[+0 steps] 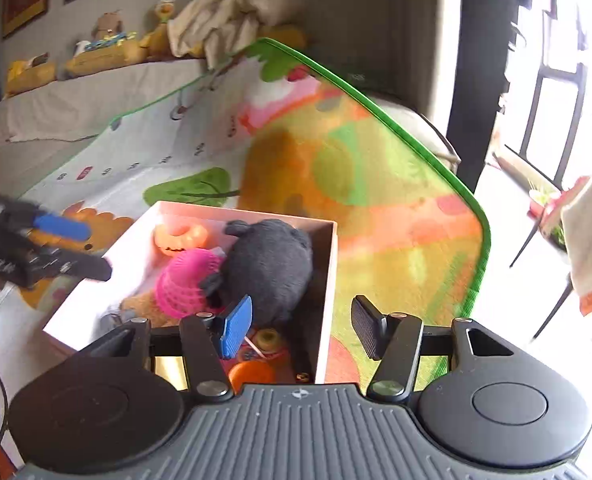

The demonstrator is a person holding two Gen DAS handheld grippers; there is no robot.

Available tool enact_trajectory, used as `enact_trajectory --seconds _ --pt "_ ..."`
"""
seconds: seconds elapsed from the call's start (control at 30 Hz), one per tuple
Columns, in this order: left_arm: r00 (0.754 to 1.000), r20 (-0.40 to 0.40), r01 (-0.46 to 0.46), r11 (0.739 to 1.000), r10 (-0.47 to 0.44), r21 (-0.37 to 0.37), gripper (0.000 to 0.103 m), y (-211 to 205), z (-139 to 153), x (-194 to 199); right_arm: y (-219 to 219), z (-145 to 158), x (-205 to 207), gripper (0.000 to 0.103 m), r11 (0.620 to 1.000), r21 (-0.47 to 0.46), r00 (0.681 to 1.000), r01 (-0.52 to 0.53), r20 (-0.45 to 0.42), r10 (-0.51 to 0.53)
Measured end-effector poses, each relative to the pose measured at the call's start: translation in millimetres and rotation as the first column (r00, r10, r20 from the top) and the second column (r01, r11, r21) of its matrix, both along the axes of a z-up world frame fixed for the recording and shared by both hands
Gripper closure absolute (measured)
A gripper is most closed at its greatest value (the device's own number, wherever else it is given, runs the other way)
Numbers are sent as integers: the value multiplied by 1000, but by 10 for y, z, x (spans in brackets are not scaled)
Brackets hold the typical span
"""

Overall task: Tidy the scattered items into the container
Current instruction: 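Lower the pumpkin and pudding into the pink box and open both tools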

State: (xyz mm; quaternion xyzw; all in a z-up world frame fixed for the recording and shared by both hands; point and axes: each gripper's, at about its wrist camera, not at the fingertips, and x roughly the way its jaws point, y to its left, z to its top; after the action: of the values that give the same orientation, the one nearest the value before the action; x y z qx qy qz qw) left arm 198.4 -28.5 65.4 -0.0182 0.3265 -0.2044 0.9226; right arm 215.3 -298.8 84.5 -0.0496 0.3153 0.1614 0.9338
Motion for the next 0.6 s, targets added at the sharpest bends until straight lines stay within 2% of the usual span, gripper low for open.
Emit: enact_trajectory --seconds 0.1,0.17,0.23,0.33,0.43,0.6 --pt "996 -84 13 997 -19 -77 17 24 -144 -108 -61 -178 260 48 997 64 994 31 -108 -24" --pt "995 -95 19 995 -29 -103 26 17 -203 -167 -25 -278 294 48 997 68 990 39 -139 -29" --pt "994 -104 27 991 -41 -131 29 18 -264 -233 75 -285 276 47 997 81 990 17 -144 -5" --pt "991 -110 49 981 -71 -190 31 70 -337 -321 329 -243 210 44 999 18 993 34 -114 -32" --pt "991 -120 31 971 -61 -238 27 243 -374 -311 531 -289 242 44 1000 26 992 15 -128 -12" --pt "996 -83 -50 977 33 -206 27 578 -421 -303 979 -381 268 43 999 11 993 -38 -115 39"
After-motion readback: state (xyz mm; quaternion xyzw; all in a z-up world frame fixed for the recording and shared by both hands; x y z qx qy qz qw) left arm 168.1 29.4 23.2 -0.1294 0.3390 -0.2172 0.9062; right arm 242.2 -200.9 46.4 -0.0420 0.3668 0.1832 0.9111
